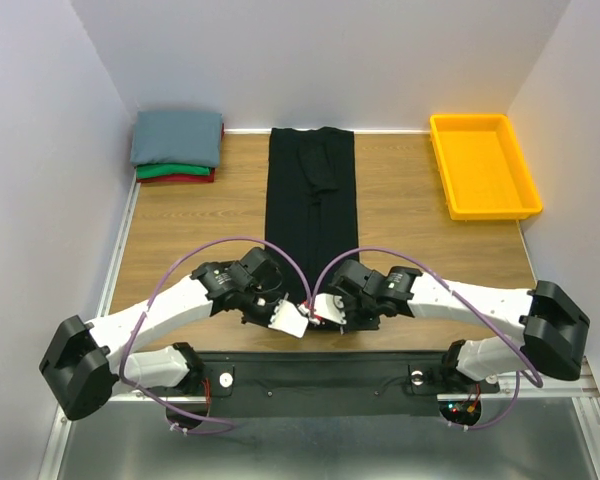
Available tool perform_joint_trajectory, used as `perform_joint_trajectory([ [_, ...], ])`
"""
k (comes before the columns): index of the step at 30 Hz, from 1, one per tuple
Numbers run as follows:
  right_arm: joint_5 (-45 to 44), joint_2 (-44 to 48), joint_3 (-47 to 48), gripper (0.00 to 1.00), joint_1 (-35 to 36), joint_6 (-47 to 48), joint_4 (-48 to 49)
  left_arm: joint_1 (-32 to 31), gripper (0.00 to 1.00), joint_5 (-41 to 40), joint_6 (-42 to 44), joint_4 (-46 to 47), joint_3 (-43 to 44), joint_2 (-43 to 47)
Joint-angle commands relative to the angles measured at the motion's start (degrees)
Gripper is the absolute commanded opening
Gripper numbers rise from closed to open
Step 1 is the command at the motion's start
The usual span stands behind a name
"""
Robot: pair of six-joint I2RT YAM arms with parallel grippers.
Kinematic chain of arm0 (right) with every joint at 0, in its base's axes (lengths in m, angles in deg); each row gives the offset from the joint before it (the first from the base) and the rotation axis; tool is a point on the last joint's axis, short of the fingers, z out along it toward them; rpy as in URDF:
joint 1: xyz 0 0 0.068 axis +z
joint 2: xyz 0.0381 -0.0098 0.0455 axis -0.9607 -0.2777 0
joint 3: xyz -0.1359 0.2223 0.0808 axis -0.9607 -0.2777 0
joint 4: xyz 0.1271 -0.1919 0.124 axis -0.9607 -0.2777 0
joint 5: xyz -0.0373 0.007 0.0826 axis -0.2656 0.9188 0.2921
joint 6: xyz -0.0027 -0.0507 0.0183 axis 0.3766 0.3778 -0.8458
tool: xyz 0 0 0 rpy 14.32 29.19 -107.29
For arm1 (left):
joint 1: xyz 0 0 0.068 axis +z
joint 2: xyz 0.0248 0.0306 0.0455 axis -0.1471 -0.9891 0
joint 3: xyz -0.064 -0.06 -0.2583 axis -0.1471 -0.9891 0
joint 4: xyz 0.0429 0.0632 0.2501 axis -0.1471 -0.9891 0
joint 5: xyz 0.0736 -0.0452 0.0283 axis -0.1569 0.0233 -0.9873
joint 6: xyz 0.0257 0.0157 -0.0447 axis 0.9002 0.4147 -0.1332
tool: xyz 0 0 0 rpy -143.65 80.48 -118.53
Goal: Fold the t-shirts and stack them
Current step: Fold the tshirt
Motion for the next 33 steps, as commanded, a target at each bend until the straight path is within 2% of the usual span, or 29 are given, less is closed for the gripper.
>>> perform_joint_trajectory([
  [1, -0.42, 3.1, 3.7, 0.01, 0.09, 4.83, -6.52, -0.25, 0.0, 1.97, -4.67, -2.58, 2.77, 3.8],
  [8, 5.74, 3.01, 8.01, 0.01, 0.0, 4.4, -12.23, -0.51, 0.0, 6.36, -7.83, -3.81, 4.53, 4.86],
  [15, -1.11, 4.95, 11.0, 0.01, -3.16, 5.36, -11.02, 1.76, 0.0, 5.32, -11.18, -1.61, 7.95, 3.2],
  [21, -3.22, 5.91, 11.63, 0.01, -9.05, 8.79, -8.21, 9.76, 0.0, 6.98, -6.53, 0.58, 10.51, 0.56],
  [27, -4.1, 3.81, 11.88, 0.01, -15.28, 11.77, -0.74, 11.53, 0.0, 3.39, -4.59, 9.09, 9.11, 0.81],
  [33, -2.44, -2.08, 15.83, 0.01, -21.52, 17.66, 3.49, 13.37, 0.0, 0.13, 4.01, 16.48, 9.1, -2.68],
])
